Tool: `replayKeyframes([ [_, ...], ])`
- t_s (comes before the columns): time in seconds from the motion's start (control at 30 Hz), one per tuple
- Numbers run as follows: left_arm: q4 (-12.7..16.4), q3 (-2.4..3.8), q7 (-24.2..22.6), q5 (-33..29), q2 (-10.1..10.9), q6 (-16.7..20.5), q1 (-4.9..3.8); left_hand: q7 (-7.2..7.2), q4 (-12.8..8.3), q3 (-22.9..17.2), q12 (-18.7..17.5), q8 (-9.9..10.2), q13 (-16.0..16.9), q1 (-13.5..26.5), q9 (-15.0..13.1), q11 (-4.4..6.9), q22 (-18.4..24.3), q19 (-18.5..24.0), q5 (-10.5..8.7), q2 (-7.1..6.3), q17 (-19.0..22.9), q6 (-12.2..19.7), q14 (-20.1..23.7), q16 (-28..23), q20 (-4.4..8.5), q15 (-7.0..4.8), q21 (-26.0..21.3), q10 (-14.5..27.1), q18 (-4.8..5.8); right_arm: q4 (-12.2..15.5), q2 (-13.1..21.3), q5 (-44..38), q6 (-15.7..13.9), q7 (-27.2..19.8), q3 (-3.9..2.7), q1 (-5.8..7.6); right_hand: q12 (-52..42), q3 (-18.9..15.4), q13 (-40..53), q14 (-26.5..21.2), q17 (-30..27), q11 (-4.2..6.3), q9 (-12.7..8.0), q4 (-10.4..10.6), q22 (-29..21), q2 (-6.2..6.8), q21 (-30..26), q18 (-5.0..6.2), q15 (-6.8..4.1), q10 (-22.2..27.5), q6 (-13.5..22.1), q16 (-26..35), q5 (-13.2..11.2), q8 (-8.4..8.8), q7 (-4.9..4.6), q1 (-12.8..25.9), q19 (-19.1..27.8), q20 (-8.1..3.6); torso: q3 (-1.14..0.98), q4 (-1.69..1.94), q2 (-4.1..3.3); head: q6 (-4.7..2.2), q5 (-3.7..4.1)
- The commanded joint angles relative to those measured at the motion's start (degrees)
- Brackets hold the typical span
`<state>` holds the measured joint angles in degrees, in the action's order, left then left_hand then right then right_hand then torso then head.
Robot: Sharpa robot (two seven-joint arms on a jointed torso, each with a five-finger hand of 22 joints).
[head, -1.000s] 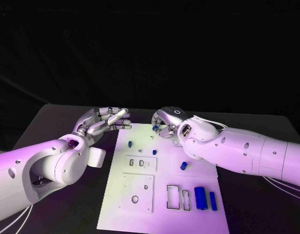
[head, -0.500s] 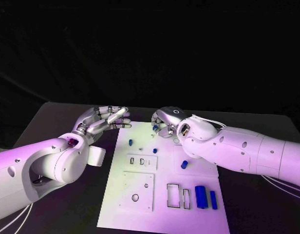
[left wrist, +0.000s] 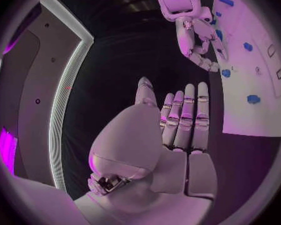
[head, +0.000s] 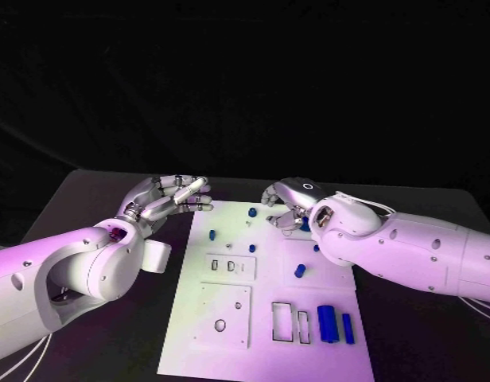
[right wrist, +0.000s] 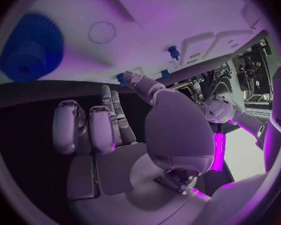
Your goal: Assemble the parts on the task board
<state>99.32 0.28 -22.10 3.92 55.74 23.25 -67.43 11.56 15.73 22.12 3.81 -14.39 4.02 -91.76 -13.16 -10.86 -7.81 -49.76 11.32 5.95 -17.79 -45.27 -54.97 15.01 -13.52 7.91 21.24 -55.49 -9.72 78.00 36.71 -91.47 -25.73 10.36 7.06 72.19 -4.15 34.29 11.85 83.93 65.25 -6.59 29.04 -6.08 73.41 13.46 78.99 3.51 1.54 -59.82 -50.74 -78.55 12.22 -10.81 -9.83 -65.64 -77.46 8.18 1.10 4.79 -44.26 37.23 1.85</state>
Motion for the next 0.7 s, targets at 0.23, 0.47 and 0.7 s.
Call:
replayKeyframes([
  [0.23, -0.20, 0.05, -0.19, -0.24, 0.06, -0.96, -0.12, 1.77, -0.01, 0.35, -0.27, 0.40, -0.07, 0.09, -0.08, 0.12, 0.09, -0.13, -0.37, 0.64, -0.05, 0.55, 0.34, -0.34, -0.33, 0.15, 0.16, 0.39, -0.47, 6.99, 9.44, 9.99, 3.01, 2.92, -0.68, 1.51, -3.84, -0.35, 1.53, 1.97, 3.29, 1.75, -0.25, 1.11, 5.26, 0.18, 3.44, -0.53, -1.00, -8.55, -3.39, -2.24, 0.50, -0.58, 1.09, -0.12, -4.27, -1.21, -0.17, -0.98, 0.59, -0.34, 0.59],
  [0.47, -0.46, 0.04, -0.17, -0.33, -0.04, -1.28, -0.11, 1.78, -0.01, 0.40, -0.26, 0.40, -0.07, 0.10, -0.11, 0.13, 0.11, -0.11, -0.45, 0.65, -0.10, 0.60, 0.37, -0.36, -0.34, 0.16, 0.15, 0.47, -0.47, 7.99, 13.24, 15.44, 7.75, 4.40, -0.79, 1.98, -19.14, -12.14, 16.84, 2.58, 6.23, 3.61, 1.80, 5.37, 11.04, 0.61, 7.27, -1.97, -2.59, -11.93, 1.73, -4.25, -1.89, 0.34, 2.16, 0.50, -8.39, -2.89, -0.44, -1.22, 0.70, -0.19, 0.92],
  [0.7, -0.76, 0.03, -0.10, -0.35, -0.21, -1.43, -0.10, 1.78, -0.01, 0.42, -0.26, 0.39, -0.07, 0.11, -0.12, 0.14, 0.11, -0.10, -0.48, 0.66, -0.11, 0.61, 0.38, -0.37, -0.34, 0.16, 0.14, 0.49, -0.47, 6.60, 12.85, 17.15, 10.30, 4.78, -0.79, 1.93, -55.98, -16.83, 50.64, 4.73, 17.80, 3.47, 3.85, 11.60, 14.20, 0.03, 9.25, -2.79, -2.49, -12.42, 4.78, -9.26, -1.36, -3.65, 2.13, -5.10, -10.65, -2.83, -0.52, -1.15, 0.60, -0.09, 0.77],
])
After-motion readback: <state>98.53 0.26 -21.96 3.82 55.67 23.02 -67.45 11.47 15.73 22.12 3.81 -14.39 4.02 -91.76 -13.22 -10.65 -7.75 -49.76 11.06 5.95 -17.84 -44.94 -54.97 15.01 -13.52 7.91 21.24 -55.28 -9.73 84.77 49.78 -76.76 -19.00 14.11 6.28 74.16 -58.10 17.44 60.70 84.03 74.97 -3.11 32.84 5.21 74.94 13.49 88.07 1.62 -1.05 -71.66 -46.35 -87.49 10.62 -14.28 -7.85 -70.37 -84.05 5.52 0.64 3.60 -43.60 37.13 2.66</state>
